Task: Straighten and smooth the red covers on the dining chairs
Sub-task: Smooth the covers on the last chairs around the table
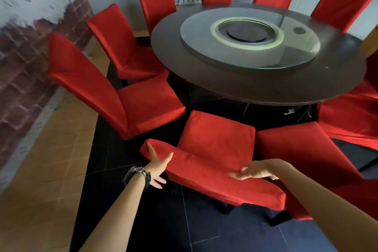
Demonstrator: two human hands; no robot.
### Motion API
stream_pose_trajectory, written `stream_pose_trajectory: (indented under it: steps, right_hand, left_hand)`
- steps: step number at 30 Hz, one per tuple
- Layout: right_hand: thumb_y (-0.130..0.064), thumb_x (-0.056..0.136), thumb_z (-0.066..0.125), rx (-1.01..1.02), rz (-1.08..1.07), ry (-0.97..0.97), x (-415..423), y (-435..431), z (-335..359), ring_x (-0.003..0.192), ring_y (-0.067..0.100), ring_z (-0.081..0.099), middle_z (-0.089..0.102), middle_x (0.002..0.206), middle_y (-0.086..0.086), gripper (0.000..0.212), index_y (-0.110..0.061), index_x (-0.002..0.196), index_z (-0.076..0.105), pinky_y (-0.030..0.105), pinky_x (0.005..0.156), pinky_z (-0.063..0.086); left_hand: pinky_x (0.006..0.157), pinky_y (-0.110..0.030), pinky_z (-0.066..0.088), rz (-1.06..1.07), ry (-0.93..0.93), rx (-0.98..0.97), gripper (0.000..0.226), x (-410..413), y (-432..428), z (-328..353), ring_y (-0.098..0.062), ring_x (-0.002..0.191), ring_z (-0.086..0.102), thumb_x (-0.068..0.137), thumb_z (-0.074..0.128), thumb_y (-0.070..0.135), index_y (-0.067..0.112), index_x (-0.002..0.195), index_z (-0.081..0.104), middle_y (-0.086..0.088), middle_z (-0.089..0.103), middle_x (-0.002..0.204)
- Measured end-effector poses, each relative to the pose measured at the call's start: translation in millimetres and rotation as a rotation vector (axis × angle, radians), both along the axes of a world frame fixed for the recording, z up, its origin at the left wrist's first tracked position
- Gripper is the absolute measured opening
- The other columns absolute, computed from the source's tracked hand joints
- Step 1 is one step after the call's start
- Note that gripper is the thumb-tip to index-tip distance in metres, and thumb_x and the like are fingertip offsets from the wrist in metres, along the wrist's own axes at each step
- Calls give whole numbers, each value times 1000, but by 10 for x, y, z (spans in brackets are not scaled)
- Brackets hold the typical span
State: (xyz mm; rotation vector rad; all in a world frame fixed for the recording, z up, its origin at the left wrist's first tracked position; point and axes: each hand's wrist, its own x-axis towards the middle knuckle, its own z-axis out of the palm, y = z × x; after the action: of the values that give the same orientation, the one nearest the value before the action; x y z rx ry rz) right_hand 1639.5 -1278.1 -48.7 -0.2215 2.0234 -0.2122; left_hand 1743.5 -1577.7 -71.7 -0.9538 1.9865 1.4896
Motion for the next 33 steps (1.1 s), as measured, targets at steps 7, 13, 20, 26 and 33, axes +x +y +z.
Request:
stream_pose_trajectory:
  steps: [7, 13, 20, 26, 33]
  right_hand:
    - [-47, 97, 46, -177, -37, 367, -104, -1674, -167, 121, 24, 51, 55, 133, 6, 47, -11, 127, 54, 31, 96, 40]
    - [-34, 100, 45, -147, -32, 434, -72, -2924, -73, 119, 26, 54, 57, 130, 9, 39, -8, 127, 54, 30, 93, 42]
    - [-22, 97, 45, -28, -39, 475, -153, -3908, 60, 117, 27, 55, 56, 129, 9, 33, -10, 127, 55, 39, 99, 46]
    - [-21, 95, 47, -45, -12, 489, -594, -4881, 89, 116, 29, 56, 57, 127, 10, 31, -9, 122, 58, 39, 98, 47]
    - [-30, 100, 39, -189, -59, 484, -1259, -6102, 230, 116, 30, 56, 55, 129, 12, 36, -9, 127, 52, 40, 96, 47]
  left_hand:
    - [65, -35, 52, -6, 7, -286, 86, 40, -1692, 366, -26, 98, 65, 95, 43, 52, 33, 146, -23, -10, 42, 146]
    - [68, -38, 50, -4, 88, -453, 63, -155, -3160, 837, -30, 101, 63, 100, 41, 38, 22, 152, 8, -13, 48, 140]
    - [78, -36, 55, -231, 146, -754, 46, -546, -4213, 1174, -31, 92, 68, 101, 42, 25, 9, 143, 35, -16, 62, 122]
    - [82, -35, 51, -316, 178, -875, 30, -1125, -4881, 1044, -33, 98, 64, 100, 43, 21, 3, 120, 57, -16, 66, 110]
    - [84, -35, 45, -311, 95, -987, 40, -1834, -5617, 1069, -33, 104, 61, 103, 34, 30, 1, 118, 56, -18, 63, 115]
